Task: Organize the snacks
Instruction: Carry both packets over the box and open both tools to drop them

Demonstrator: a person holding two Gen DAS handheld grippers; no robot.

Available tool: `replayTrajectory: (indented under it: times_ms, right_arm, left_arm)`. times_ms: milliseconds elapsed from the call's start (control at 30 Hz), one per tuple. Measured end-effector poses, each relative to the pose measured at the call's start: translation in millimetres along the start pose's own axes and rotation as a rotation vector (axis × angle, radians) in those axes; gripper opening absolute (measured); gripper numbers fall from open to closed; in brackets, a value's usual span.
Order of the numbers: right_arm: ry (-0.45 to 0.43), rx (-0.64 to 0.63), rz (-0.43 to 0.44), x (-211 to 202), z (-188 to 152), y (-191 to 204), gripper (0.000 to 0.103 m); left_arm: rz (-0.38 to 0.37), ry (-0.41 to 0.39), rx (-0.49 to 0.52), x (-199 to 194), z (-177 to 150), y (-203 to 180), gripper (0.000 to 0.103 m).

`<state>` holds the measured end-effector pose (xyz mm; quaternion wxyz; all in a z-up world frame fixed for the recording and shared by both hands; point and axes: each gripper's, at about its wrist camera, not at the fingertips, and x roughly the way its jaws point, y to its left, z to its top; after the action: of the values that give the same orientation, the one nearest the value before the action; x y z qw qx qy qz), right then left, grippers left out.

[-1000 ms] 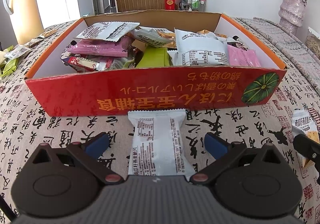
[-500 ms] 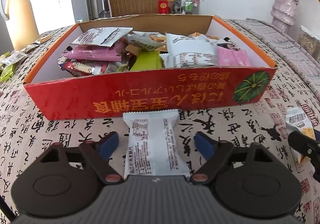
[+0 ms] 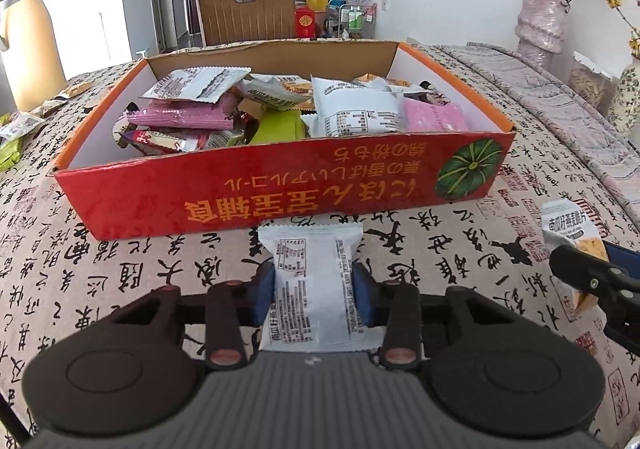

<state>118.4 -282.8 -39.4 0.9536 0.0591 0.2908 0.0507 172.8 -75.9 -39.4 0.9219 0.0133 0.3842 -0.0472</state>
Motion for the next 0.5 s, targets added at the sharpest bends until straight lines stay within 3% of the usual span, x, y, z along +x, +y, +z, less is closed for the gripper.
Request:
replayTrajectory:
  times_ms: [500]
  right_arm:
    - [-0.033,-0.044,0.015,-17.9,6.1,25.0,0.041]
  left_arm:
    - [-0.036,-0.103,-0.007,-43.4,3.4,16.2,0.042]
